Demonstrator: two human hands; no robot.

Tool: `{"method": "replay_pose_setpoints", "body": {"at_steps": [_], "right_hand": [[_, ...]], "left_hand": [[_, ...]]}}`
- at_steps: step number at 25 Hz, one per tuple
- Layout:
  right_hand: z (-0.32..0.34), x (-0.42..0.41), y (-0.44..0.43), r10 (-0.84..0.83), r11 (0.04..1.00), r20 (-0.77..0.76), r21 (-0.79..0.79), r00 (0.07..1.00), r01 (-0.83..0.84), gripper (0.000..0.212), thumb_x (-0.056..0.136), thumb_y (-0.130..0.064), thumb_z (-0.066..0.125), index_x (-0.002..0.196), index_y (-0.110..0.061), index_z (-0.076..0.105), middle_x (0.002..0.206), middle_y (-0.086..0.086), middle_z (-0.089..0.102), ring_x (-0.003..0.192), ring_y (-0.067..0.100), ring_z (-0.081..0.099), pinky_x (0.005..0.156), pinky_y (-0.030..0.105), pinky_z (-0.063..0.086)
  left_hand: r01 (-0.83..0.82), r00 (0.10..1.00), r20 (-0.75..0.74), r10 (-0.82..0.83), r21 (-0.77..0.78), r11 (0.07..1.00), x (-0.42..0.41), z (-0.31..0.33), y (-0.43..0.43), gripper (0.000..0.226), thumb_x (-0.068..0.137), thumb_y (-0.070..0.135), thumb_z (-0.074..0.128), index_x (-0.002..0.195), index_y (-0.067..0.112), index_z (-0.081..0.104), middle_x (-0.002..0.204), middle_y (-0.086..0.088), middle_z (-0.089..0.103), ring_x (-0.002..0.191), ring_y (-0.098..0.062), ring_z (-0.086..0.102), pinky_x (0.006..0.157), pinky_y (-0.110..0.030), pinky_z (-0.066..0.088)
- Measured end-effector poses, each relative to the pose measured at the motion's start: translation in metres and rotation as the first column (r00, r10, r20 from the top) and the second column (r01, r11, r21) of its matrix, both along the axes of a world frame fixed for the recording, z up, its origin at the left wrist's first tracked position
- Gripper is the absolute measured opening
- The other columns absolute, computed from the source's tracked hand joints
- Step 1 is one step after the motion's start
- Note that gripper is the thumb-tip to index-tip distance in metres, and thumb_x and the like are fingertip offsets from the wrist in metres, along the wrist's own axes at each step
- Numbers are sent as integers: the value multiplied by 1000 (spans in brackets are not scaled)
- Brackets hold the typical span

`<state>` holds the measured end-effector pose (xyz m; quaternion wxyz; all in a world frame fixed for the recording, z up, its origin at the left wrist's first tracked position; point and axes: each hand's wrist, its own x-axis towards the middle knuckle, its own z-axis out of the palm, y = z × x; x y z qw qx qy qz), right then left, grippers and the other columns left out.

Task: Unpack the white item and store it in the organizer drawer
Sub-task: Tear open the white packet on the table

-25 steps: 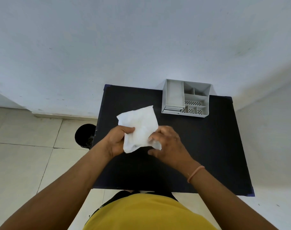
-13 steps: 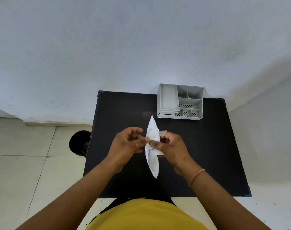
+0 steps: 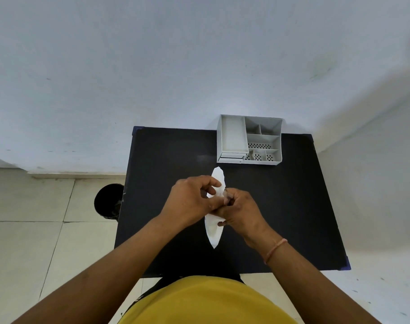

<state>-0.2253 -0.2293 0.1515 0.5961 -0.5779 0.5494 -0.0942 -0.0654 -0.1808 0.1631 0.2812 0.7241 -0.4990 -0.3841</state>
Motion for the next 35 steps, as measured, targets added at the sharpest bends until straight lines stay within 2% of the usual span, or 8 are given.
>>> {"method": "replay_pose_setpoints", "body": {"at_steps": [3,9,16,23,25,27,29,35], "right_hand": [[3,-3,-1,2,998,40,58,999,-4,14,89,-1,78,93,-5,66,101,5,73,90,18,74,64,25,65],[6,-11,-2,-161,965,193,238,968,113,18,95,-11,75,112,-4,74,111,15,81,104,28,79,90,46,66],[8,-15,1,-325,924,199,276,924,266,11,96,-15,75,99,-6,70,113,22,77,107,38,76,92,53,64],[20,-20,12,-82,997,2,-1,997,82,17,96,-22,74,100,-7,68,107,6,73,95,24,76,84,39,67],[24,-29,15,82,975,-280,-176,956,-136,18,95,-30,72,97,-14,64,101,-2,69,90,17,71,80,35,65],[25,-34,25,137,782,-609,-418,782,-462,19,95,-35,68,105,-20,61,104,-4,62,93,12,63,81,28,58],[17,-31,35,95,631,-579,-594,810,-498,17,98,-27,66,112,-17,67,110,2,62,98,16,63,83,27,57],[-11,-5,46,151,620,-198,-744,968,-249,16,92,3,73,104,-5,80,99,13,81,87,19,76,89,24,59]], "left_hand": [[46,988,-152,-31,96,994,2,3,-1,63,75,52,91,130,27,75,112,10,79,98,-6,76,96,-34,64],[-192,848,-461,261,192,962,6,-5,3,30,86,12,88,115,13,80,108,-6,84,96,-21,83,84,-41,70],[-466,649,-518,557,308,829,4,-7,7,10,99,9,72,105,12,80,111,-7,82,97,-26,83,84,-50,70],[-439,738,-449,504,247,864,2,-5,15,8,97,15,75,93,9,75,107,-6,80,98,-25,81,84,-49,70],[-411,770,-459,442,172,895,-1,-4,18,11,97,15,74,86,10,74,103,-6,81,98,-25,80,87,-47,69],[-328,856,-394,335,86,941,-5,-3,22,15,96,15,75,81,14,74,98,-5,81,94,-26,79,89,-46,68],[-254,898,-358,255,50,966,-9,-5,26,17,94,15,78,77,18,74,90,-6,81,86,-25,78,89,-46,67],[-251,922,-298,247,24,968,-12,-7,35,16,95,20,78,79,19,76,76,-1,77,72,-16,73,79,-36,64]]}}
